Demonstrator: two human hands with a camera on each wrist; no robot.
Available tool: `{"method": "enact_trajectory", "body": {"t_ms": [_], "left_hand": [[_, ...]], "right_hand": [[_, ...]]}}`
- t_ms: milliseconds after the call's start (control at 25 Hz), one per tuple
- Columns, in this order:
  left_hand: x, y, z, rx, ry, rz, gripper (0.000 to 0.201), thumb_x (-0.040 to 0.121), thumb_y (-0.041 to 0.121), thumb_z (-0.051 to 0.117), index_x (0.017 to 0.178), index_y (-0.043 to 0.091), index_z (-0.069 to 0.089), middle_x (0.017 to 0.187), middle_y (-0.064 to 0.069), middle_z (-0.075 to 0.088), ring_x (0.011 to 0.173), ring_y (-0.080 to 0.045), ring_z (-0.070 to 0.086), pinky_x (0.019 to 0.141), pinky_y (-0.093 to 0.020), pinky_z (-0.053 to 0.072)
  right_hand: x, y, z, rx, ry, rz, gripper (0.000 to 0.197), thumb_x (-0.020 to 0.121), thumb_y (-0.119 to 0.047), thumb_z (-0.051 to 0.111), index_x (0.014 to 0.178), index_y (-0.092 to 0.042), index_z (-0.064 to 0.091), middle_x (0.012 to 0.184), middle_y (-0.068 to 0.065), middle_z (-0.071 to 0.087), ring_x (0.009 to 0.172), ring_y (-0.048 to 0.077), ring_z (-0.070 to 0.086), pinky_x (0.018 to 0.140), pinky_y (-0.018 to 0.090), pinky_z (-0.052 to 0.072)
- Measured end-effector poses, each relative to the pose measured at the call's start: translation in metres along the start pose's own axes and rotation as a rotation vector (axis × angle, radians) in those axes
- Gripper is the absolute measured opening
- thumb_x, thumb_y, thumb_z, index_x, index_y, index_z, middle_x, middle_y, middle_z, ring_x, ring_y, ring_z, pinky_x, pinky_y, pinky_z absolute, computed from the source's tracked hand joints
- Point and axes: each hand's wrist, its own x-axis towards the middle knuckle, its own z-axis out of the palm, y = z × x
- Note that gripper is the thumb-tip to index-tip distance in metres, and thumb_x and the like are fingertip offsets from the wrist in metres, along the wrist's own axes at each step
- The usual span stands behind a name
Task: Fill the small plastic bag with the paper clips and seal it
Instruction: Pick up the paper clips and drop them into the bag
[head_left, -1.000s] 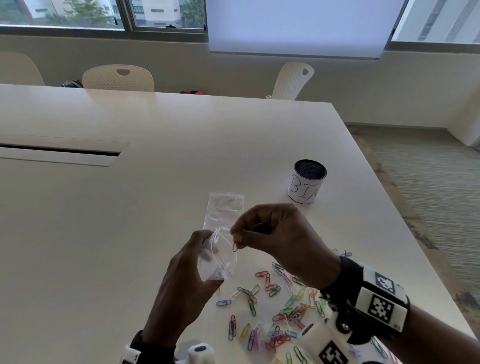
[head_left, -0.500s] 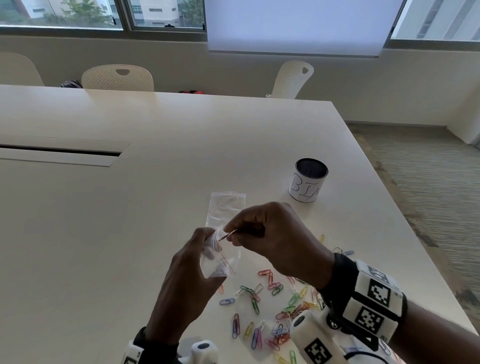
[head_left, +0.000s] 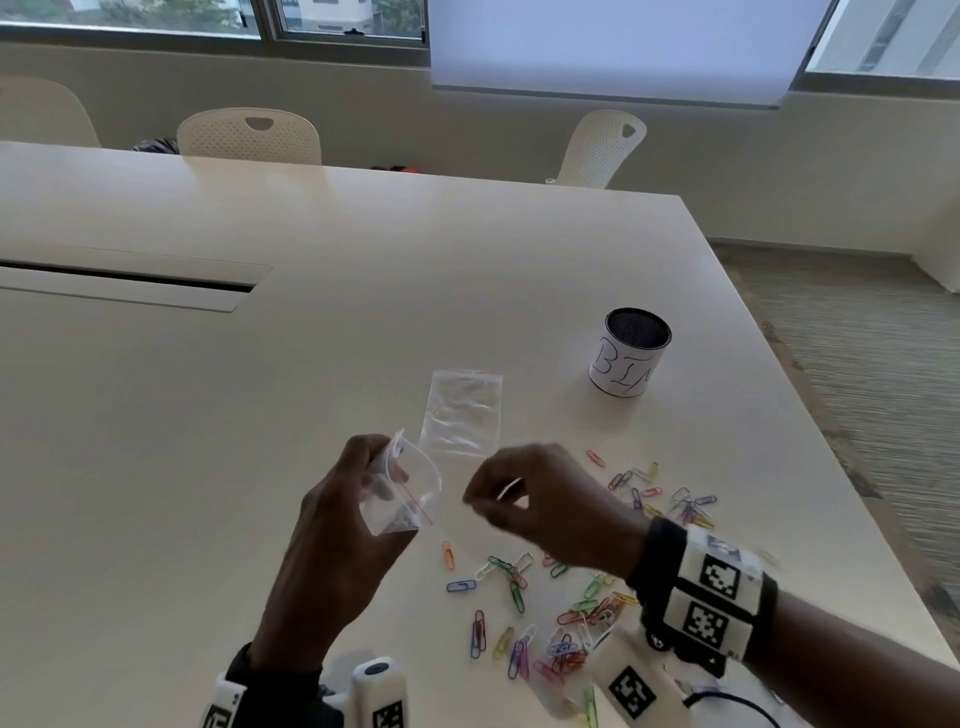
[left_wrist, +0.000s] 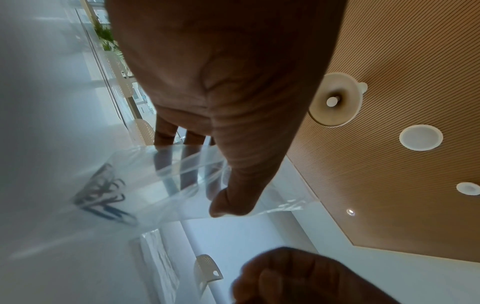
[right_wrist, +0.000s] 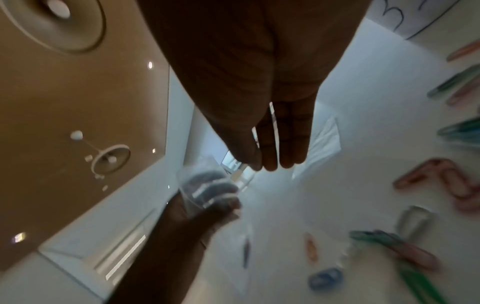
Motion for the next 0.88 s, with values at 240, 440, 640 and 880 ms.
{"method": "enact_trajectory", "body": {"t_ms": [240,440,640,880], "left_hand": [[-0.004,-0.004,-0.008,0.016,0.025,-0.034,0.058,0.076,0.017,0.091,0.119,0.036,0.056,0.103,0.015,0.07,0.097,-0.004,0.067,0.076,-0.015,0.046],[-0.008,-0.006,-0.006,0.019,0.019,-0.033,0.058,0.077,0.017,0.09,0.12,0.037,0.056,0.102,0.013,0.07,0.097,-0.006,0.068,0.076,-0.017,0.047],[-0.006,-0.007,0.0,0.013,0.005,-0.022,0.058,0.078,0.019,0.09,0.119,0.039,0.055,0.101,0.012,0.069,0.097,-0.005,0.066,0.076,-0.014,0.045],[-0.005,0.0,0.008,-0.009,-0.042,0.0,0.052,0.078,0.026,0.089,0.115,0.039,0.055,0.101,0.011,0.067,0.099,0.0,0.064,0.075,-0.005,0.043]], "right_hand": [[0.003,0.007,0.04,-0.302,-0.457,-0.224,0.053,0.089,-0.045,0.076,0.135,-0.023,0.062,0.145,-0.001,0.052,0.132,0.014,0.046,0.106,0.025,0.038],[-0.009,0.027,0.041,-0.307,-0.475,-0.331,0.018,0.096,-0.023,0.072,0.112,-0.016,0.072,0.121,0.001,0.061,0.114,0.012,0.047,0.091,0.019,0.039],[-0.019,0.054,0.009,-0.353,-0.365,-0.219,0.007,0.097,-0.024,0.069,0.103,-0.02,0.071,0.116,-0.005,0.063,0.109,0.008,0.053,0.095,0.028,0.054],[-0.033,0.058,-0.013,-0.518,-0.265,-0.052,0.068,0.088,-0.07,0.062,0.148,-0.046,0.043,0.156,-0.01,0.04,0.141,0.007,0.036,0.113,0.032,0.04]]}}
